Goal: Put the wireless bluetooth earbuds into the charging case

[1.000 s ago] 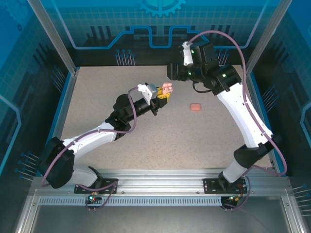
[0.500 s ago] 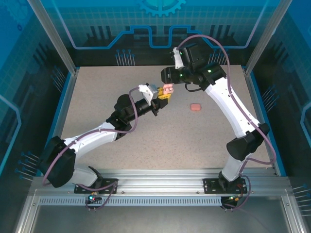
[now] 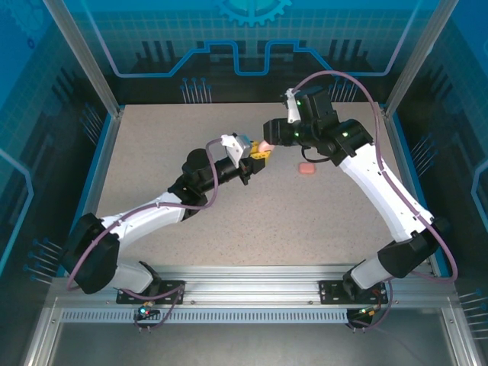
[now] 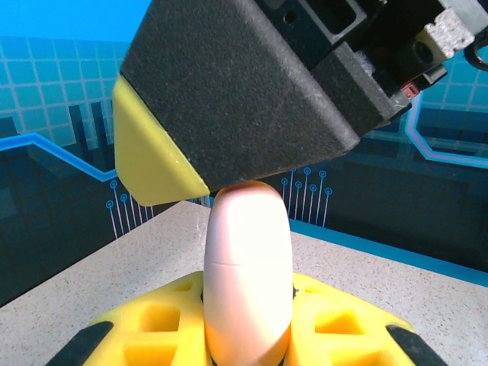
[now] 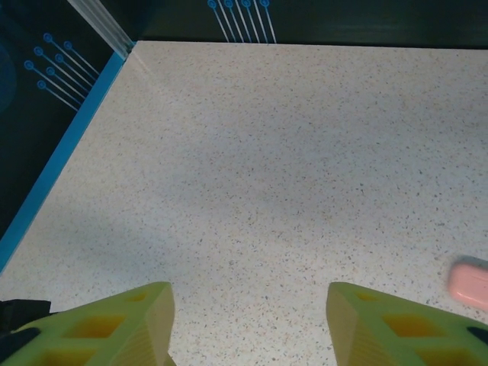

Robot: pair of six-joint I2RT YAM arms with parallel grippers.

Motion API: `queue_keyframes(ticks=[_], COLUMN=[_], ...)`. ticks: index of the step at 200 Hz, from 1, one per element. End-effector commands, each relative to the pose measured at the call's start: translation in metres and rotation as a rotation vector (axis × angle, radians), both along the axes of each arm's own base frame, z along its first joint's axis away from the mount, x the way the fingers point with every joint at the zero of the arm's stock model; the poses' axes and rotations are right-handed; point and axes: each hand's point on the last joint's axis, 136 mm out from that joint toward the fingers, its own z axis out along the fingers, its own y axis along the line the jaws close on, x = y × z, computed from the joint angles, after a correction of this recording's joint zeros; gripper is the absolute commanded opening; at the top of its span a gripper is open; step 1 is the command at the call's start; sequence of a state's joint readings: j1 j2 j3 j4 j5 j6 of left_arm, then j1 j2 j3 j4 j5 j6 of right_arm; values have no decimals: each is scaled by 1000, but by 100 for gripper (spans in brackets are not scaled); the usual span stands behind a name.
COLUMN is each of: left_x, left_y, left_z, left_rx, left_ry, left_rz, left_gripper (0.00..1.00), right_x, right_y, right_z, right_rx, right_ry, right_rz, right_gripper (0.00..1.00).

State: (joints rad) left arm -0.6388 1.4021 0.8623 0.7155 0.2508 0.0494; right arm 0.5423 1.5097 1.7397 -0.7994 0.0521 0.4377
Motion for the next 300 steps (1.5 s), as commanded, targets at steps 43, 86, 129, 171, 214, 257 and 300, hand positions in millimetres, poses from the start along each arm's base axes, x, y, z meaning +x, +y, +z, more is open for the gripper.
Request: queue_keyframes(ticks=[43,86,129,171,214,257,300], left_x=[28,49,67,81,93,111,112], left_y=[8,6,3,-1,-5,-1,8], left_z=[-16,-85,-152,-205,-245,-280,-299], left_rx=[-73,-107,-132,-126,-110,-160,-119], left_ry=[111,375,691,947,1179,1398,1478], left_rz=[102,172,262,329,385,417,477], left_gripper=[0,0,0,0,0,0,24], right_x=[8,1,-9,-15,-19,-18,-16], right_y=[-75,-89,-101,-116,-128,-134,-136], right_z=[23,-36,-83,-109,-122,-122,-120], right_rx=[98,80,70,74,75,86,94], right_ry=[-15,87,163,206,232,236,239], right_rz=[-232,-269,-311,-355,-385,-402,-409], right_gripper=[67,69,69,71,75,75,76])
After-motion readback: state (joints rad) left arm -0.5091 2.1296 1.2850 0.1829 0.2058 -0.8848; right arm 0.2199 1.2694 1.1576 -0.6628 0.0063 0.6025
